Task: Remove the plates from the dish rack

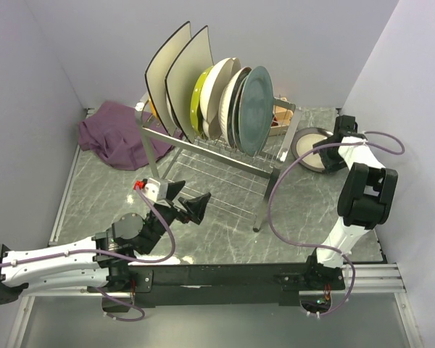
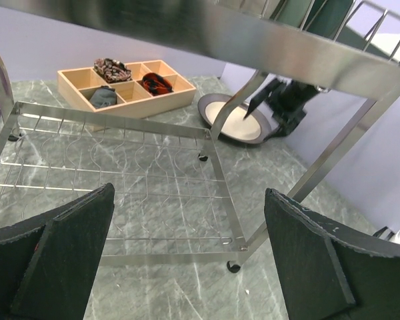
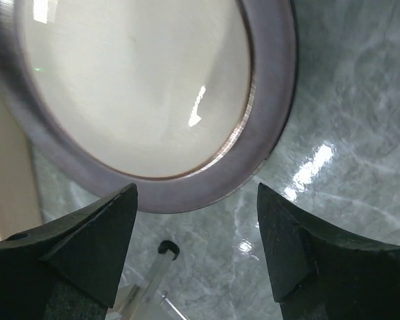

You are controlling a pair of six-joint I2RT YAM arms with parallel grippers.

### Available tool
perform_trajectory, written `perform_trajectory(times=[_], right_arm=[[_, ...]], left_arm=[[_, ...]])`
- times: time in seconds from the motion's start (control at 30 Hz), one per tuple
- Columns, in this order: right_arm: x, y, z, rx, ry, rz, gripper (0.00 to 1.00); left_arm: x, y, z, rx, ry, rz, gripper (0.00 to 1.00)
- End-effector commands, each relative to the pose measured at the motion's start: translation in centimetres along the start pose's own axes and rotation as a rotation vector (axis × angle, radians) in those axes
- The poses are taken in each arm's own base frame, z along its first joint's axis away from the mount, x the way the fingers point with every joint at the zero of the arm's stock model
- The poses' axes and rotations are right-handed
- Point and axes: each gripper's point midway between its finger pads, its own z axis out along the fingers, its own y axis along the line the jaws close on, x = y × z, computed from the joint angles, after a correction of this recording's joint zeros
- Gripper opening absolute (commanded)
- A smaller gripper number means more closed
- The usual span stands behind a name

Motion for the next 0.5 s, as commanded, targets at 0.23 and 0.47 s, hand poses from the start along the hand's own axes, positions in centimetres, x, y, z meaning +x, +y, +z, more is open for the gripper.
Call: perform_trajectory(times=[0.23,0.47], right_arm=[[-0.7,0.2,3.3,-0.02,-0.049,0.121,0.79],[-2.8,1.4,4.9,-0.013,-0.096,0.103,0.77]], left_arm=[[-0.9,-0.3,0.0,0.007,-0.027,-0.013,0.99],[-0.6,-0.3,0.1,0.004,-0.022,-0.005,0.99]])
